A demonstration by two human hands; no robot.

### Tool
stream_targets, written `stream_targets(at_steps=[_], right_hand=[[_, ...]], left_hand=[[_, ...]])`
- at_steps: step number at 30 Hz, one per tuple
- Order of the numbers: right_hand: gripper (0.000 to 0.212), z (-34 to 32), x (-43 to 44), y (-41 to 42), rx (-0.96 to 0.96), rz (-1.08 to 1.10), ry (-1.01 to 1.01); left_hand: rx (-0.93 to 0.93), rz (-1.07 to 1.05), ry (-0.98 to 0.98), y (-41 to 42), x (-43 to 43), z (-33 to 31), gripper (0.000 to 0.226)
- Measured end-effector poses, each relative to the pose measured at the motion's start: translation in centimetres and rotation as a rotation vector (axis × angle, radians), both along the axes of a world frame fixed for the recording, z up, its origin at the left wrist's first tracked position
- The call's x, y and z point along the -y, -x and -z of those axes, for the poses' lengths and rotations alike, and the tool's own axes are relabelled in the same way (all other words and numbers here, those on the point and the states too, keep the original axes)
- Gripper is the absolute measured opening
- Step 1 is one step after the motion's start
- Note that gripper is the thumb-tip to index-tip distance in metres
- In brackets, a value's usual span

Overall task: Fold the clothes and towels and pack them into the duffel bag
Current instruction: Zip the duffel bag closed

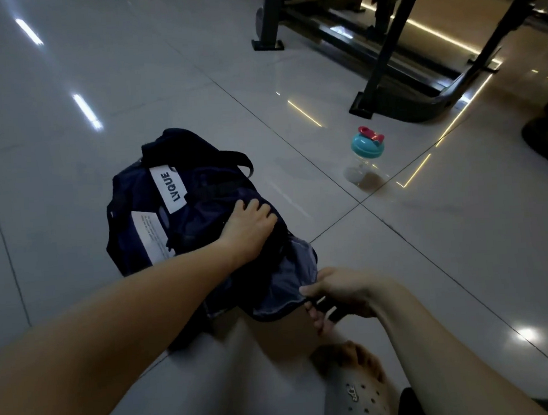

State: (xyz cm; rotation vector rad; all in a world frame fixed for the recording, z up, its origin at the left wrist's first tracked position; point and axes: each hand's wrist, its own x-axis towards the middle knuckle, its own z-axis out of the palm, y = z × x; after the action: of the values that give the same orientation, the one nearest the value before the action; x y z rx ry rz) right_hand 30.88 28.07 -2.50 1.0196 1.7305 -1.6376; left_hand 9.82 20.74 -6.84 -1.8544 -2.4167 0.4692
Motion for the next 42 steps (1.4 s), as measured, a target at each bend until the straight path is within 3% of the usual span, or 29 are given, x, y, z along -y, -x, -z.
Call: stream_targets(at_steps=[5, 8, 10, 19, 21, 29, 33, 38, 42], right_hand=[[0.029, 1.1, -0.8, 0.4, 0.005, 0.138, 0.013], [0.029, 0.9, -1.2, 0.7, -0.009, 0.155, 0.045], [0.029, 0.6, -1.3, 0.6, 0.008, 0.121, 0.050], [0.027, 1.2, 3.2, 0.9, 0.110, -0.118, 0.009], [0.027, 1.7, 4.9, 1.5, 0.084, -0.121, 0.005], [0.029, 3.5, 6.3, 0.3, 0.078, 0.442, 0.304], [0.027, 2.7, 4.7, -2.3, 0.113, 0.569, 0.211], [0.026, 3.3, 2.4, -3.8, 0.254, 0.336, 0.048], [0.030, 3.9, -2.2, -1.3, 0.311, 0.080, -0.112]], left_hand=[[-0.084, 0.188, 0.035, 0.2, 1.1, -1.3, 0.067], [-0.169, 0.033, 0.115, 1.4, 3.0, -2.2, 0.099], [-0.164, -0.075, 0.137, 2.4, 4.1, -2.5, 0.108], [0.496, -0.118, -0.192, 5.2, 3.8, -4.4, 0.104], [0.567, -0.097, -0.228, 5.0, 3.3, -4.5, 0.098], [0.309, 0.115, -0.070, -0.1, 0.2, -2.2, 0.079], [0.187, 0.243, -0.011, -0.3, -1.2, -3.6, 0.075], [0.107, 0.435, 0.038, -0.8, -1.3, -3.7, 0.076], [0.140, 0.284, 0.021, 0.0, -1.2, -3.3, 0.093]])
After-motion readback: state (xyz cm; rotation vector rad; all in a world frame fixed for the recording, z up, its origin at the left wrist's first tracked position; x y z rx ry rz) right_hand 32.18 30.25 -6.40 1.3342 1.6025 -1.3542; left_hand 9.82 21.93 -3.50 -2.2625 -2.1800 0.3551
